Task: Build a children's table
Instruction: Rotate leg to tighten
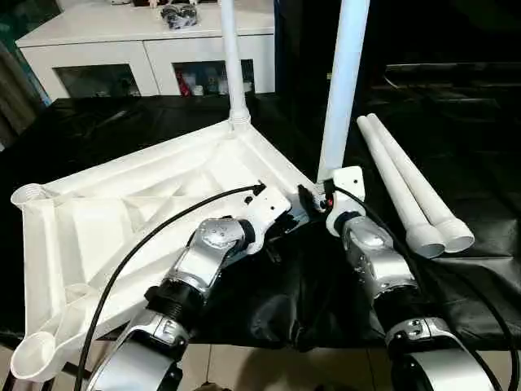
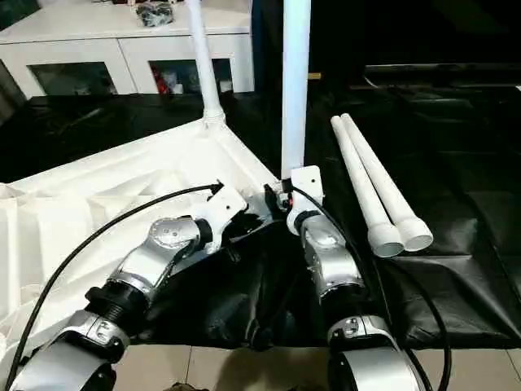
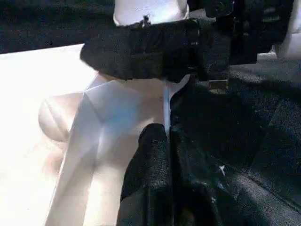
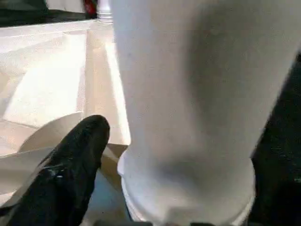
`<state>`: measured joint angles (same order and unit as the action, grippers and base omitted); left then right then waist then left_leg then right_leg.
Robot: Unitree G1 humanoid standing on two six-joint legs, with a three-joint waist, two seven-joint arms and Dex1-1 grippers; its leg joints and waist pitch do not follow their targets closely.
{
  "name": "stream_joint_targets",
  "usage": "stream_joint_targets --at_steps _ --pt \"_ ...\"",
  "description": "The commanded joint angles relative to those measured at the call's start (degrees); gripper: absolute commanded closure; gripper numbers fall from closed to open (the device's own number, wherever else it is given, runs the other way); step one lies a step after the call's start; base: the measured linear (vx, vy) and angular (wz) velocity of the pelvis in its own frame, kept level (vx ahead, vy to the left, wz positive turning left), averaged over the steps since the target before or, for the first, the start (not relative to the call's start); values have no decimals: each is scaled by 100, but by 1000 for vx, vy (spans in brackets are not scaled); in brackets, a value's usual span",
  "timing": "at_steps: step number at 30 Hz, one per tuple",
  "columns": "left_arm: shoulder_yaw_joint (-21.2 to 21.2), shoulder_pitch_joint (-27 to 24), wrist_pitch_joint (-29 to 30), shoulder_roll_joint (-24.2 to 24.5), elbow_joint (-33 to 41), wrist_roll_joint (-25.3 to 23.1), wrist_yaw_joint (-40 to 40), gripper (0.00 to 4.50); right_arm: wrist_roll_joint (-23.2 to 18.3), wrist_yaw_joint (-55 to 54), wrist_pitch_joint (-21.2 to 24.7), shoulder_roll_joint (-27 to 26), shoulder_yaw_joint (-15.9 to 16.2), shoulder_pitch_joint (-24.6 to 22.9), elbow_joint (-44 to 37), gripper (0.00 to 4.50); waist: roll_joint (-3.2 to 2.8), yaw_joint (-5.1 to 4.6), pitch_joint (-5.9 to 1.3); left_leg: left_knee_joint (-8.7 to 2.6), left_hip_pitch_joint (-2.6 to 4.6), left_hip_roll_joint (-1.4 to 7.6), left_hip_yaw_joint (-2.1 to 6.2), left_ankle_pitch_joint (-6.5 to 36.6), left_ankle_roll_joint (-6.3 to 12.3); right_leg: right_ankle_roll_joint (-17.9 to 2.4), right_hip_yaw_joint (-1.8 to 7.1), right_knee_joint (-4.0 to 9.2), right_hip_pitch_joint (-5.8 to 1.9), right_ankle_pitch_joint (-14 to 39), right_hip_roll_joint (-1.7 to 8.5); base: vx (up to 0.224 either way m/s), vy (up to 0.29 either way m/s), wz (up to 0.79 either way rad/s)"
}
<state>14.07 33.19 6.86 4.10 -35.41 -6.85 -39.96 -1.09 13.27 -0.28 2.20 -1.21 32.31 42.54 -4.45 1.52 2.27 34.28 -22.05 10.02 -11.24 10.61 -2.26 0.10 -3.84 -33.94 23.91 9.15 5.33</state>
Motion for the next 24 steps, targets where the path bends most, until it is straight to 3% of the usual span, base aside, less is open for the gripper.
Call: stream_joint_targets --at_steps 1,7,10,13,20,24 --pt "73 -105 -508 -35 463 390 -503 450 -4 379 -45 -12 247 -90 -260 8 118 12 -356 -411 57 248 140 1478 448 -1078 199 503 -288 1984 318 0 0 0" --pt "-22 -412 -485 421 881 625 -1075 450 -77 1311 58 610 414 -439 -891 2 84 47 -381 -385 51 274 133 1148 617 -1274 198 415 -306 1378 296 0 0 0" --pt "-93 -532 -477 665 1068 781 -1407 450 -354 2222 176 948 503 -669 -1258 2 119 51 -376 -386 43 280 126 1151 658 -1303 201 401 -323 1340 298 0 0 0" --pt "-128 -620 -450 880 1215 899 -1748 450 -619 3090 340 1275 666 -910 -1719 2 115 92 -373 -373 39 293 118 1064 744 -1343 205 379 -325 1205 291 0 0 0" --pt "-64 -709 -390 1210 1383 1076 -2293 450 -901 4309 740 1820 1036 -1170 -2321 2 100 127 -340 -399 66 308 120 1323 610 -1243 208 423 -301 1691 284 0 0 0" --pt "-1 -730 -364 1363 1453 1190 -2631 450 -920 4566 835 1928 1066 -1147 -2333 2 100 146 -345 -402 64 301 123 1347 529 -1234 212 426 -291 1768 295 0 0 0"
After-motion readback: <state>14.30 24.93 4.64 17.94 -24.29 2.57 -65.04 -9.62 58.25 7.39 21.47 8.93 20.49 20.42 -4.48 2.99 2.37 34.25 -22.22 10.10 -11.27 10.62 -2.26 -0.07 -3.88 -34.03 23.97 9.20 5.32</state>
